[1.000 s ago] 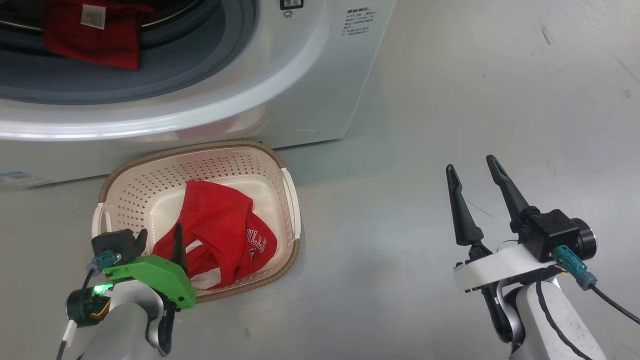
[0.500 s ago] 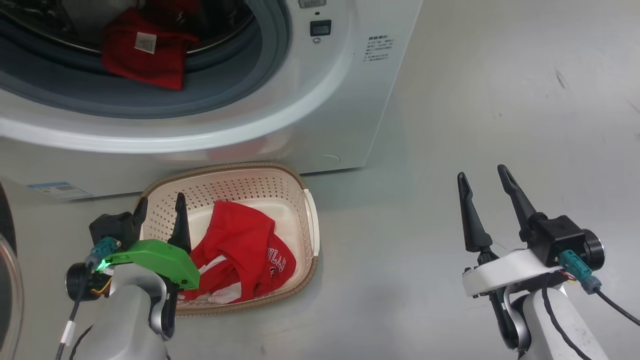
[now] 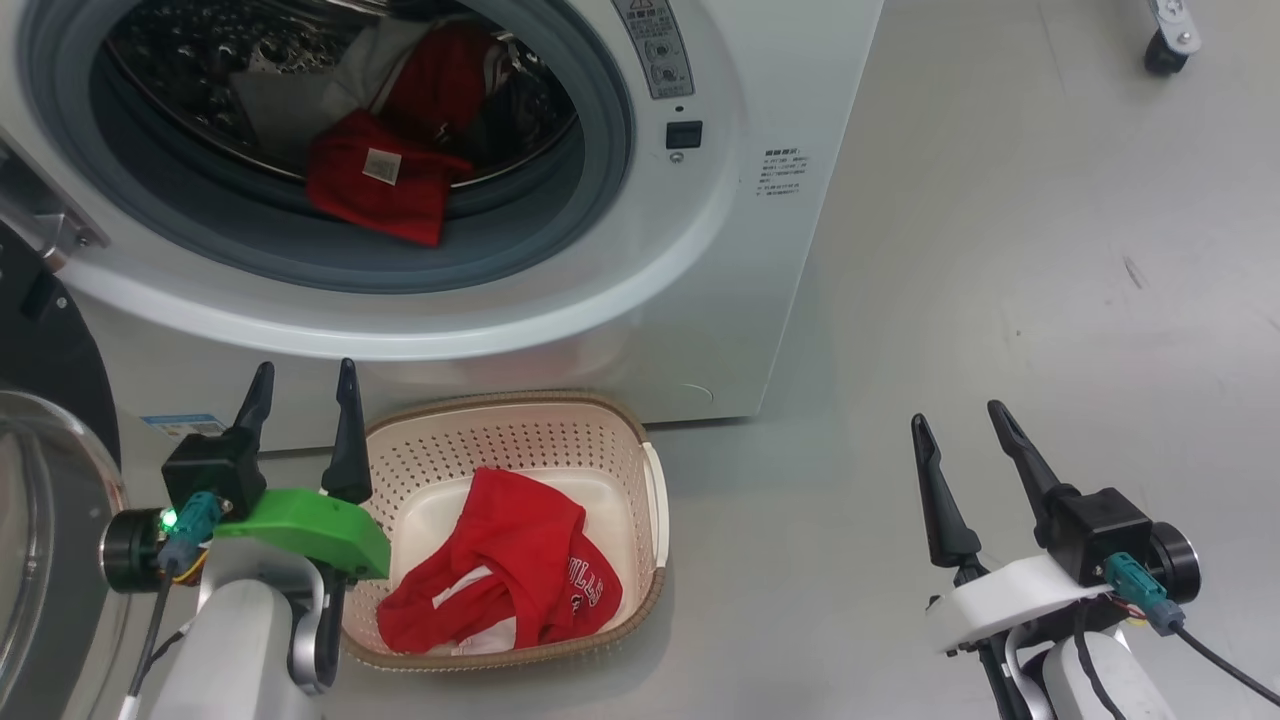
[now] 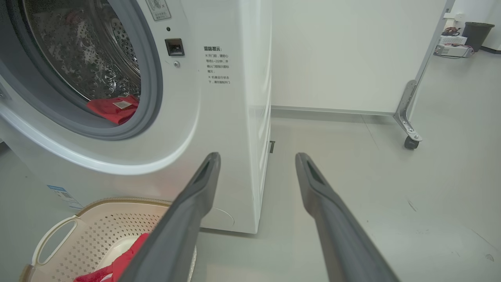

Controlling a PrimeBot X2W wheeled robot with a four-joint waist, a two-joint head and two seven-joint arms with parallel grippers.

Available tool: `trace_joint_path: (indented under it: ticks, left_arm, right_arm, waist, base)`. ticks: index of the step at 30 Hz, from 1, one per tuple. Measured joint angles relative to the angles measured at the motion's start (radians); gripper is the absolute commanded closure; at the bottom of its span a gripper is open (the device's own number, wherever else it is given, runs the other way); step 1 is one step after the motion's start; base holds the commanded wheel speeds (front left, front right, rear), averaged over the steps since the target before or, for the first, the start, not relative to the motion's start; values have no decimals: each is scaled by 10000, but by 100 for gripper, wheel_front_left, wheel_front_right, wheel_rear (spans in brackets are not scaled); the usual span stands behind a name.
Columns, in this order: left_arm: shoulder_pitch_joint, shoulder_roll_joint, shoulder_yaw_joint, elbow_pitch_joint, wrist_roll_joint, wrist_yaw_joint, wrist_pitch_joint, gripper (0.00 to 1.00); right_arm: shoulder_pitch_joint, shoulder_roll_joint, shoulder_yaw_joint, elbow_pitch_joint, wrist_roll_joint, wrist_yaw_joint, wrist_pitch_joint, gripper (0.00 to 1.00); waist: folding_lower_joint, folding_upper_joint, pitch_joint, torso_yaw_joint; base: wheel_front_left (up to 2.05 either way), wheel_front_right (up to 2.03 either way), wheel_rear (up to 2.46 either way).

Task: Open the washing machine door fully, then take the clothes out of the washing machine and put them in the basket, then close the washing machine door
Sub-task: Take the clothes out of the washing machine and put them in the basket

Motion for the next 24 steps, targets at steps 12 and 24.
trace_joint_path:
  ticks: [12,24]
  left_arm:
    - [1700,-2,-17,-1682,339,268,0,0]
    - [2897,-2,-81,-2767,422,431,0,0]
  right_arm:
    - [543,12,113,25,0,-25,0,0]
    - [974,40,245,-38,0,-102,0,0]
  waist:
    - [0,0,-979,320]
    - [0,0,-1397,413]
  base:
    - [0,0,0]
    - [0,0,0]
